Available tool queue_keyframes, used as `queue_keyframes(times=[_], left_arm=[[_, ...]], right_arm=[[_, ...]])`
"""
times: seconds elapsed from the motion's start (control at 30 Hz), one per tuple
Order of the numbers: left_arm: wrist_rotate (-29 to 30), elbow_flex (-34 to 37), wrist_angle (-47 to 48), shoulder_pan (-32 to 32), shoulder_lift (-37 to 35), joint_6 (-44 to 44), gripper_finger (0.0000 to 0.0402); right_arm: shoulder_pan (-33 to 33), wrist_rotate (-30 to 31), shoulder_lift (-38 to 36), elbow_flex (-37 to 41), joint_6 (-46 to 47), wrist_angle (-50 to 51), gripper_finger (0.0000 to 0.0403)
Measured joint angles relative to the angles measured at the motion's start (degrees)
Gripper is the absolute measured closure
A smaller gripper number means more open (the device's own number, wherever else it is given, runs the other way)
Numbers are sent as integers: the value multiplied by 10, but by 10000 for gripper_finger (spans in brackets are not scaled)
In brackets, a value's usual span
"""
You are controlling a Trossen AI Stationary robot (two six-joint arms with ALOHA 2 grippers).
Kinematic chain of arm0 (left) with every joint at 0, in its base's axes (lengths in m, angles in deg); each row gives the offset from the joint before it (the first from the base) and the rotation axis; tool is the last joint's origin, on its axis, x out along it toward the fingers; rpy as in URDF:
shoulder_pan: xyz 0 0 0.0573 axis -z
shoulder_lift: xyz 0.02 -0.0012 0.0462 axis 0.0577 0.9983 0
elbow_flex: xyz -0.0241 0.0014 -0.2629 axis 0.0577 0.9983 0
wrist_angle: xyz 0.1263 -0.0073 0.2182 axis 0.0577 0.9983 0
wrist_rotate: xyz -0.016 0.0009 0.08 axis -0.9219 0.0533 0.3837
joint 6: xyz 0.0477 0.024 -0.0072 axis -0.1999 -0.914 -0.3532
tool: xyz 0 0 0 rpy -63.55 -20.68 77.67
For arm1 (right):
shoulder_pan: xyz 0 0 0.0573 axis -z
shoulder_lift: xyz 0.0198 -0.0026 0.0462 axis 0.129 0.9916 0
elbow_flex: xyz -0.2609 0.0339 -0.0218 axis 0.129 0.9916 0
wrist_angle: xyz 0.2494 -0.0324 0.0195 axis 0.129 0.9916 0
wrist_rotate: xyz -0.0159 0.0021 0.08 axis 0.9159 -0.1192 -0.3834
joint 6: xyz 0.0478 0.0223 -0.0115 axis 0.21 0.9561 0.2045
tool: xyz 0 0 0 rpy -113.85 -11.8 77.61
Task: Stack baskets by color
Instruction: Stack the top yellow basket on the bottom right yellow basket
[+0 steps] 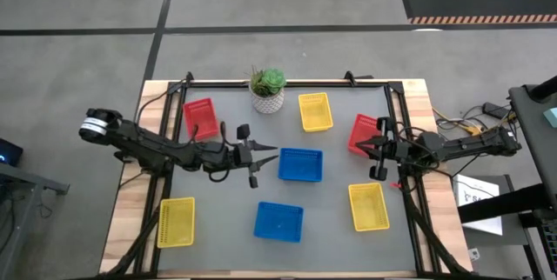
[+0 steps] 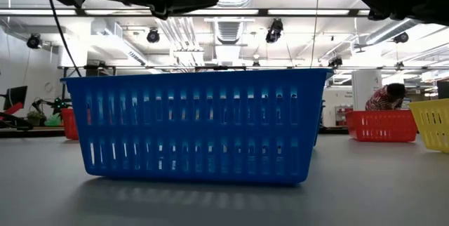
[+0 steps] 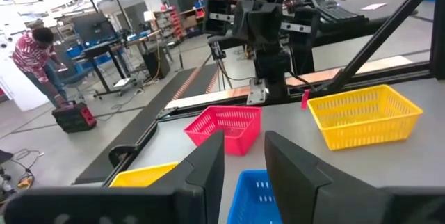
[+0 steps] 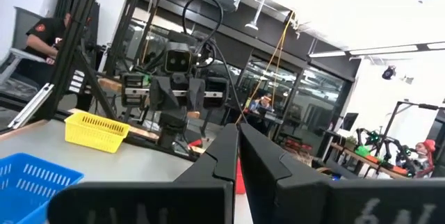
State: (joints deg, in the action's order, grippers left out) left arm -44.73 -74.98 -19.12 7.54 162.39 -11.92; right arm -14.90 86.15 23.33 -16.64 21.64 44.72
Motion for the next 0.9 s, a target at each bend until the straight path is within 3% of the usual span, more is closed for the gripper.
queue_keyframes(times=[0.5,0.7,0.9], left_arm=[[0,1,18,0,-3,-54,314],[24,4,180,0,-101,-74,314],[-10,54,200,0,-197,-78,314]], right_arm=[[0,1,11,0,57,-17,394],[0,-1,65,0,60,-95,394],[0,-1,128,0,82,-175,394]])
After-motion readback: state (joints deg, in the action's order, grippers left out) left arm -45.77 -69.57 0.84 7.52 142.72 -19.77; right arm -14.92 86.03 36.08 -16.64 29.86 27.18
